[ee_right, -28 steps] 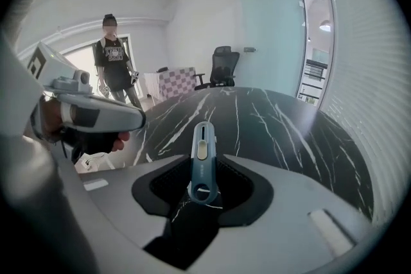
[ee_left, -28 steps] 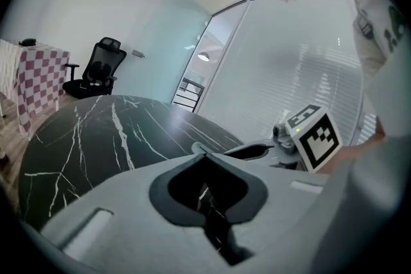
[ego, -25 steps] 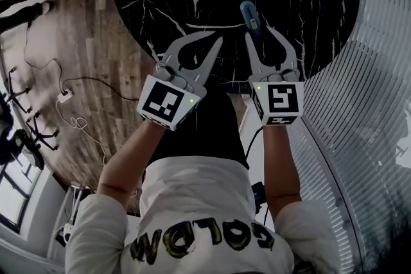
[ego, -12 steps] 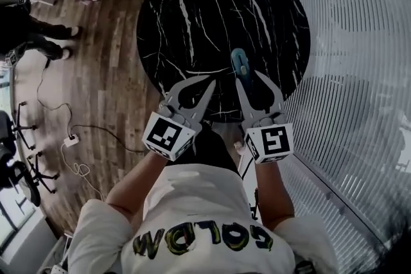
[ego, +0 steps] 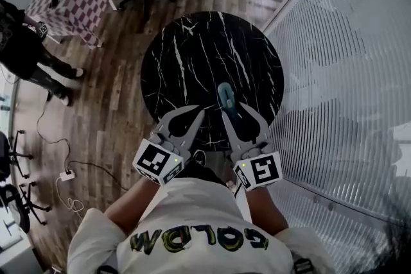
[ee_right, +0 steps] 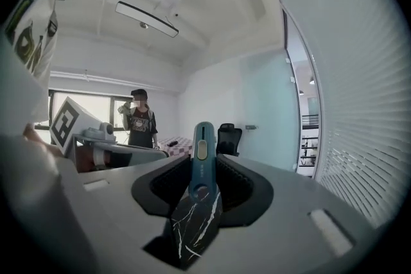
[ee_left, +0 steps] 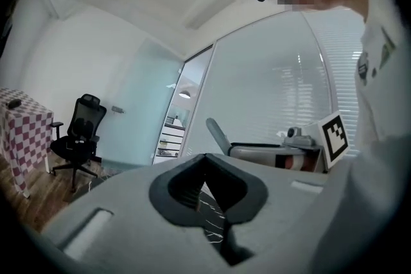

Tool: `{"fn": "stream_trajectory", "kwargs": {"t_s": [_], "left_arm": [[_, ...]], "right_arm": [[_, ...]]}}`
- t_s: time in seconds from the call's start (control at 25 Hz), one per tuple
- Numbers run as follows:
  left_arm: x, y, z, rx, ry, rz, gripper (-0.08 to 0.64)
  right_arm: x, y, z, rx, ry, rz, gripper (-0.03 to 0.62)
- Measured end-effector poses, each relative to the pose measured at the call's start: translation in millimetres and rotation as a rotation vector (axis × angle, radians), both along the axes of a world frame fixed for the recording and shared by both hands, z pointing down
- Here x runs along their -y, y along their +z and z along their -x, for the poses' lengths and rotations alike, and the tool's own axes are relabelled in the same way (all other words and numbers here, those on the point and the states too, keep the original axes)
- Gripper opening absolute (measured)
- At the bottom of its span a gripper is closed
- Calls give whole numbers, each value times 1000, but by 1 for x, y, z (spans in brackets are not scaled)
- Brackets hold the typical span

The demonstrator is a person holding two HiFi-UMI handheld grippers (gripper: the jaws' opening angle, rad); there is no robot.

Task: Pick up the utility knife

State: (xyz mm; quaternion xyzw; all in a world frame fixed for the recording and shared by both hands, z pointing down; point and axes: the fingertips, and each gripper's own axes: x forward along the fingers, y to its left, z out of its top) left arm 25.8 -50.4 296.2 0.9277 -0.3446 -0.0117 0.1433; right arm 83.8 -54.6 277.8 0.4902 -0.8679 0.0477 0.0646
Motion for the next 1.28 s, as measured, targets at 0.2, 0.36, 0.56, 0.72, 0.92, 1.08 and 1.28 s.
{"fn": "stream_trajectory", "kwargs": {"t_s": [0.2,0.36,0.56,0.72,0.92,1.08,1.28], "left_arm": [[-15,-38,0,-20,13,-57,2],[-24,-68,2,-50,13,-91,3],[-42,-87,3,-51,34,-131,3],[-45,-99,7,-60,19,-149,3],[-49,-100,8,-68,22,-151,3],[-49,-100,8,-74,24,-153,3],[-48,-98,9,-81,25,-145,3]], "right_arm": [[-18,-36,3,34,2,-64,129],[-28,-61,9,49,-18,-104,129],[-46,-83,17,58,-38,-157,129],[-52,-94,17,79,-31,-179,129],[-57,-96,18,66,-30,-191,129],[-58,-97,17,65,-22,-197,129],[-58,-98,18,59,-23,-197,129]]}}
